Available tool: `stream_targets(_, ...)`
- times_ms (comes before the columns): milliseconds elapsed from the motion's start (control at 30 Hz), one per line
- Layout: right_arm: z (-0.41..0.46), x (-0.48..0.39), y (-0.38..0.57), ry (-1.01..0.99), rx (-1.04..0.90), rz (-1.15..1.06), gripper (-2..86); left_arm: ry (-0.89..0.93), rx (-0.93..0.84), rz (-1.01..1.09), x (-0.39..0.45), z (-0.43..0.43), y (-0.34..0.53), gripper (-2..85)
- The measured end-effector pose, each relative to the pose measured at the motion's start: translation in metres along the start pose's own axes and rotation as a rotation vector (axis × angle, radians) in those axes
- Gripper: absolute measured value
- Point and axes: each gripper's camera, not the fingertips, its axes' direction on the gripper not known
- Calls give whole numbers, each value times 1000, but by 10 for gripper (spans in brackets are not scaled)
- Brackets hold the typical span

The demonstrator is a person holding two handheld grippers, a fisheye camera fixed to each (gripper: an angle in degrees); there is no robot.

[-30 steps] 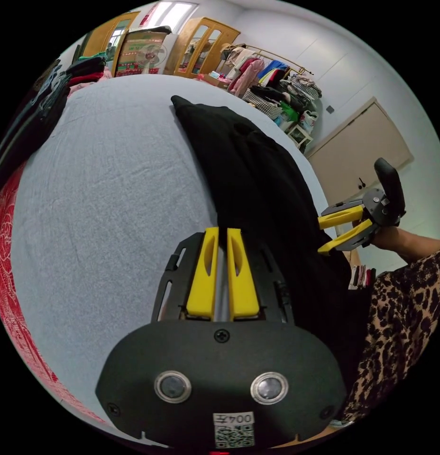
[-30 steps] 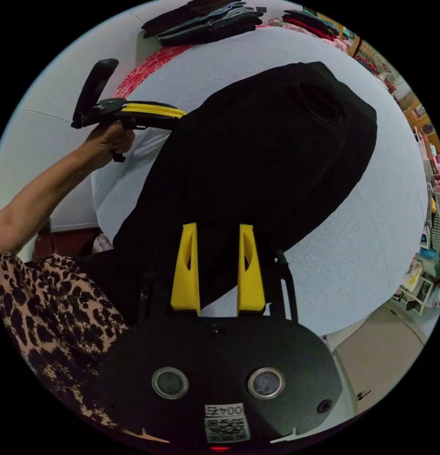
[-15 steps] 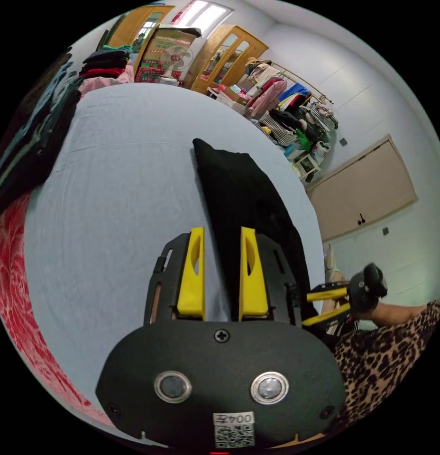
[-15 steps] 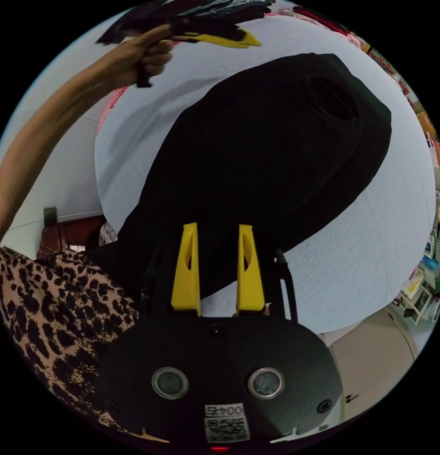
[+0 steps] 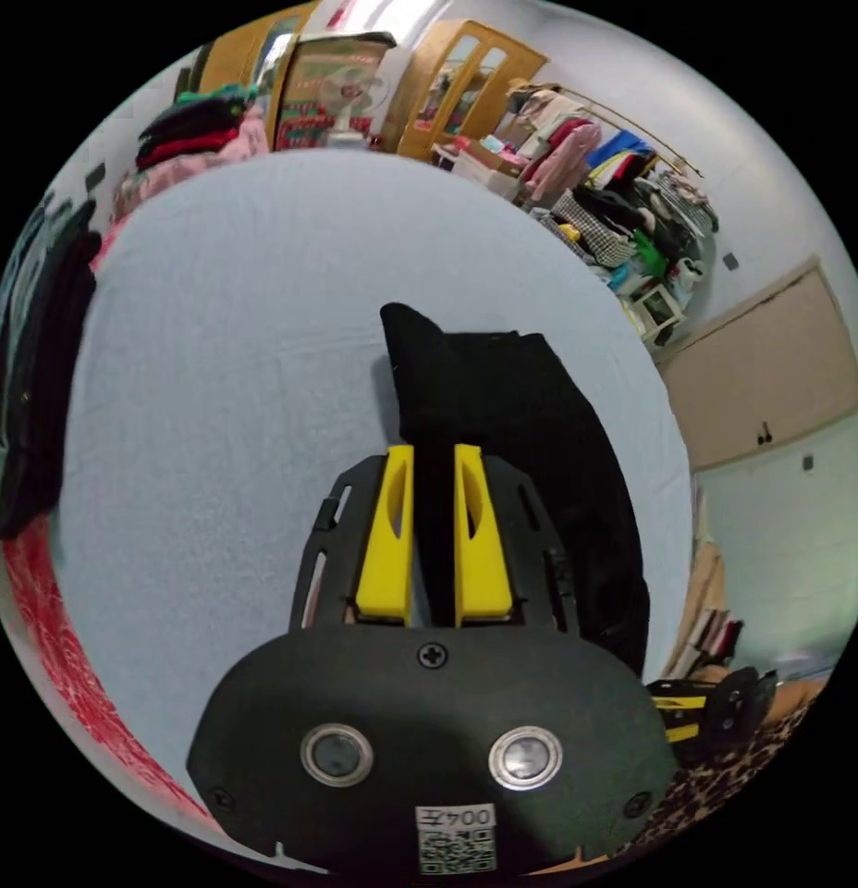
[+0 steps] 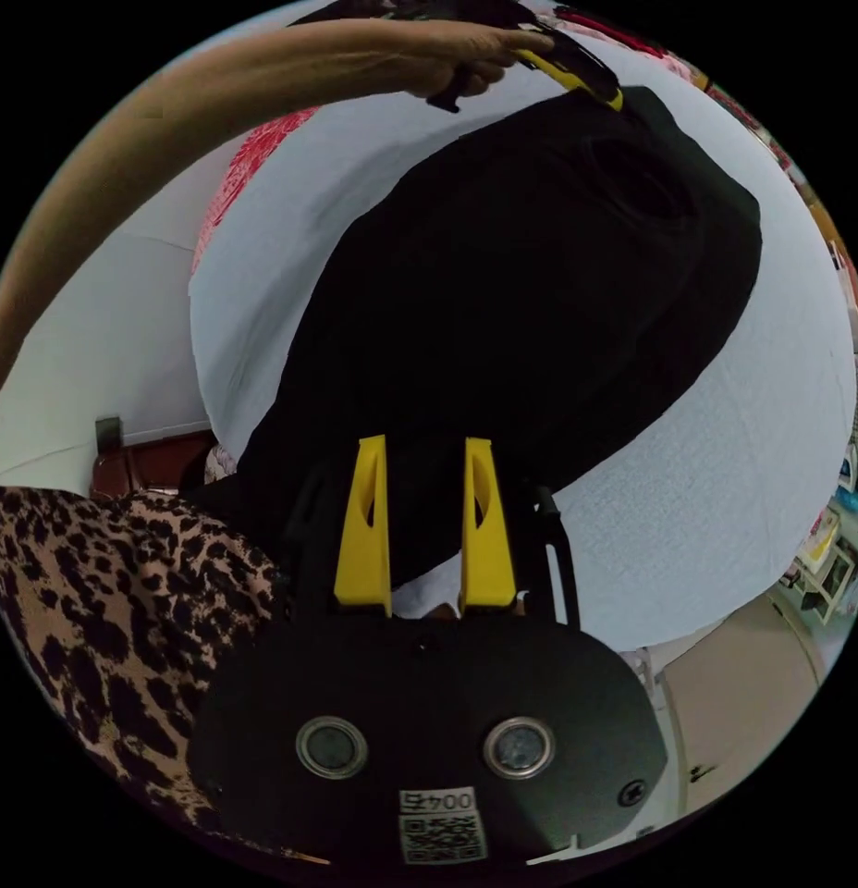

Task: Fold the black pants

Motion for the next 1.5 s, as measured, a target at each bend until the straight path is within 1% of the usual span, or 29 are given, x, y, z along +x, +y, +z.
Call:
stream_targets(100, 6, -1, 0, 14, 5, -1, 123, -5, 87, -22, -2, -11, 15, 49)
stream_targets(167, 12, -2, -1, 25, 9, -7, 123, 15, 78, -84, -16, -3, 20, 48)
stream_targets(233, 16, -1, -3, 23, -6, -3, 123, 33, 29, -141, -32, 13, 23, 53)
stream_targets(300, 20, 0, -7, 21, -34, -5, 123, 140, 10, -220, -51, 26, 25, 65)
stream_targets(367, 26, -1, -11, 32, -66, -17, 123, 203, -2, -243, -58, 27, 27, 74)
stream_targets(433, 31, -3, -11, 44, -67, -28, 123, 204, -4, -207, -57, 19, 32, 79)
stream_targets(533, 39, -5, -5, 63, -43, -31, 123, 197, 65, -130, -50, -14, 59, 77)
stream_targets(600, 43, -4, 1, 60, -17, -39, 123, 210, 82, -46, -40, -38, 101, 75)
stream_targets(667, 50, -2, 10, 53, 29, -58, 122, 217, 81, -10, -33, -52, 143, 73)
stream_targets(800, 61, 0, 23, 50, 86, -82, 122, 249, 21, -21, -26, -68, 248, 71)
stream_targets(900, 70, -1, 28, 61, 100, -44, 123, 281, -29, -49, -19, -71, 311, 71)
stream_targets(1000, 77, -1, 28, 60, 66, 30, 125, 322, -61, -34, -3, -71, 357, 73)
stream_targets(1133, 92, -9, 28, 119, 15, 15, 127, 388, -91, -6, 15, -61, 392, 75)
stream_targets(1200, 98, -8, 30, 127, 10, 10, 127, 413, -109, 44, 28, -53, 407, 77)
stream_targets(1300, 105, -3, 42, 108, 38, 10, 128, 429, -122, 136, 44, -43, 419, 85)
stream_targets(1367, 110, 3, 57, 77, 95, 55, 127, 451, -132, 162, 49, -34, 424, 92)
stream_targets(1500, 119, 9, 73, 64, 132, 77, 128, 474, -168, 210, 63, -20, 433, 95)
